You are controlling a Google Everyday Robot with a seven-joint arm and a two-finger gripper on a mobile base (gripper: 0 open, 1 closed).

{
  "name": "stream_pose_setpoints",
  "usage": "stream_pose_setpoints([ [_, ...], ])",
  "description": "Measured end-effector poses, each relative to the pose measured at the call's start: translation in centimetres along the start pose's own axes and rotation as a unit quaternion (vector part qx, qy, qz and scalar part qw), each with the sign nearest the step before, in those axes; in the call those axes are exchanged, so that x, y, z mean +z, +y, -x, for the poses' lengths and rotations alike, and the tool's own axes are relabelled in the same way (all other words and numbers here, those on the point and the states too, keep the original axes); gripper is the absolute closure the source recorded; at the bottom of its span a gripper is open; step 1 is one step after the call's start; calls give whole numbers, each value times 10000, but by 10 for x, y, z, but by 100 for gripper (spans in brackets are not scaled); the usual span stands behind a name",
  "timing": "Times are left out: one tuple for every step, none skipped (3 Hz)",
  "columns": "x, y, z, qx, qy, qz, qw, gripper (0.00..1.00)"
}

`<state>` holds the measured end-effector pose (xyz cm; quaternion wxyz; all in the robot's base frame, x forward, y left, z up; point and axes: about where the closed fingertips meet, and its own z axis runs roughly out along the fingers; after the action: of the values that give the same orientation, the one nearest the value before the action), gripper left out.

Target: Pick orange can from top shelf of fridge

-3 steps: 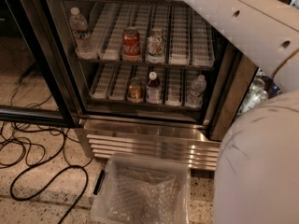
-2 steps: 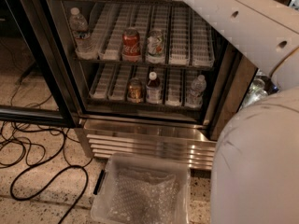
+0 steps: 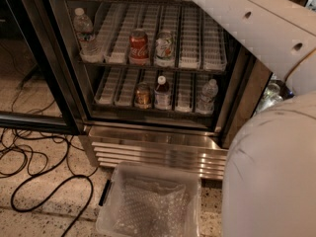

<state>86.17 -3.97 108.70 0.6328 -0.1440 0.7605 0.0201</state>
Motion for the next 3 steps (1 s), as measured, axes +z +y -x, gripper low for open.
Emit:
stream_pose_setpoints([
  [0,0,0,0,0,0,10000,90],
  [-7,0,1,185,16,81,9998,100],
  [-15,-1,2,395,54,129,9991,100],
])
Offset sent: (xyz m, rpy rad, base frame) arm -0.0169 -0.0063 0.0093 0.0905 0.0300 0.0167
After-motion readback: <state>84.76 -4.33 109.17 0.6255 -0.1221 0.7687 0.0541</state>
